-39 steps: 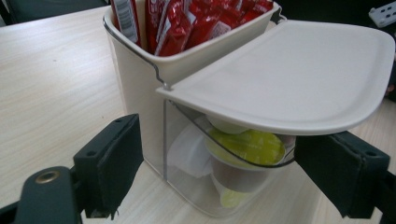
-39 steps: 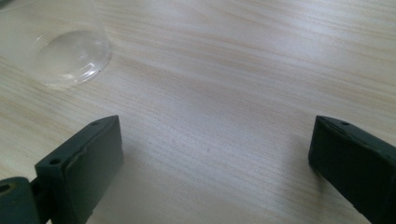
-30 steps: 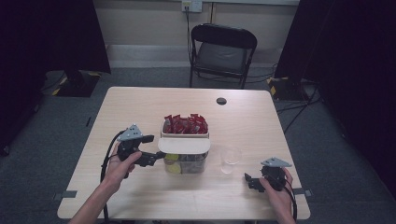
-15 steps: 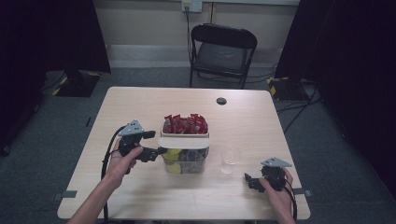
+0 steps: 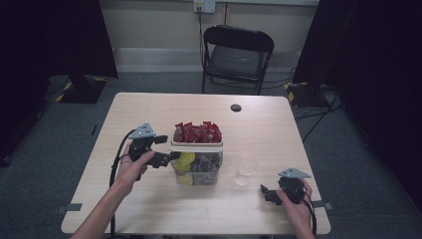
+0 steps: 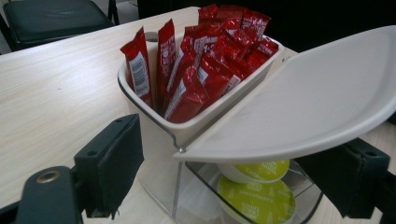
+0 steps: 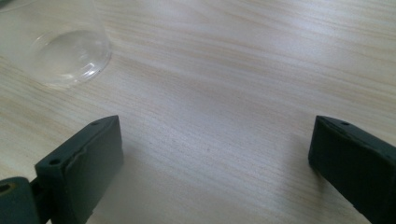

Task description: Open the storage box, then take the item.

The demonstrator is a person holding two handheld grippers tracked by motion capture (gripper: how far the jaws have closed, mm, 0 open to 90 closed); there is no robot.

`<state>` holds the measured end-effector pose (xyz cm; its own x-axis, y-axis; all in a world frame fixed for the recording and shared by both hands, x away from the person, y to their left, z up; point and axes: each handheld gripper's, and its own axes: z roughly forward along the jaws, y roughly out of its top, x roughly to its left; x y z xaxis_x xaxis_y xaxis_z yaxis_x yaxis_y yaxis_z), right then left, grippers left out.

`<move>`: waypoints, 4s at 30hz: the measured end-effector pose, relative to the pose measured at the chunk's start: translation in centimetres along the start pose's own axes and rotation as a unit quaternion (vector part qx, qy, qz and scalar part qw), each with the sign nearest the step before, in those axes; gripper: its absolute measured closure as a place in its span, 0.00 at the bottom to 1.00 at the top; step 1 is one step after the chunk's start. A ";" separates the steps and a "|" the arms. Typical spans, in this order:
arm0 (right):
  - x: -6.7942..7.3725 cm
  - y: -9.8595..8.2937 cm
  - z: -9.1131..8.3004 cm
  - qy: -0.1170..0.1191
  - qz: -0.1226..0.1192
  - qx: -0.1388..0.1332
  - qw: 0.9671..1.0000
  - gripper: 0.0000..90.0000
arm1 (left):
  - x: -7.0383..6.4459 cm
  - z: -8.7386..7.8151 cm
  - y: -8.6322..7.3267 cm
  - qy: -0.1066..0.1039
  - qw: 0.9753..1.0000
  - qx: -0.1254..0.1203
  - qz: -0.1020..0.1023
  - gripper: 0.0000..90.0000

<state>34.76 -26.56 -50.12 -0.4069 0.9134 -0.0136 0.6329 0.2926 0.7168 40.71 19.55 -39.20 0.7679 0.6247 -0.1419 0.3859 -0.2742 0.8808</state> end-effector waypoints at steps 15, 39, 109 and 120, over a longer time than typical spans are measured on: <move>0.0 0.0 0.0 -0.001 0.000 0.000 1.000 0.03 | 0.6 0.6 0.6 0.000 1.000 -0.005 -0.014 0.17; -0.1 0.0 0.0 0.002 -0.002 0.001 1.000 0.03 | 1.1 1.2 1.1 0.039 0.999 -0.013 -0.016 0.17; 3.6 3.8 -6.2 0.121 -0.023 -0.092 0.988 0.35 | 2.1 1.5 1.2 0.040 0.998 -0.001 -0.041 0.18; 5.3 6.4 -6.9 0.158 -0.057 -0.119 0.979 0.41 | 2.1 1.5 1.2 0.038 0.998 -0.001 -0.041 0.18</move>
<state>32.13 -21.75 -40.78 -0.6729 0.7348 0.0857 0.4151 0.2791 0.8659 43.57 19.40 -39.14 0.6935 0.6980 -0.1785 0.4441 -0.2191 0.8688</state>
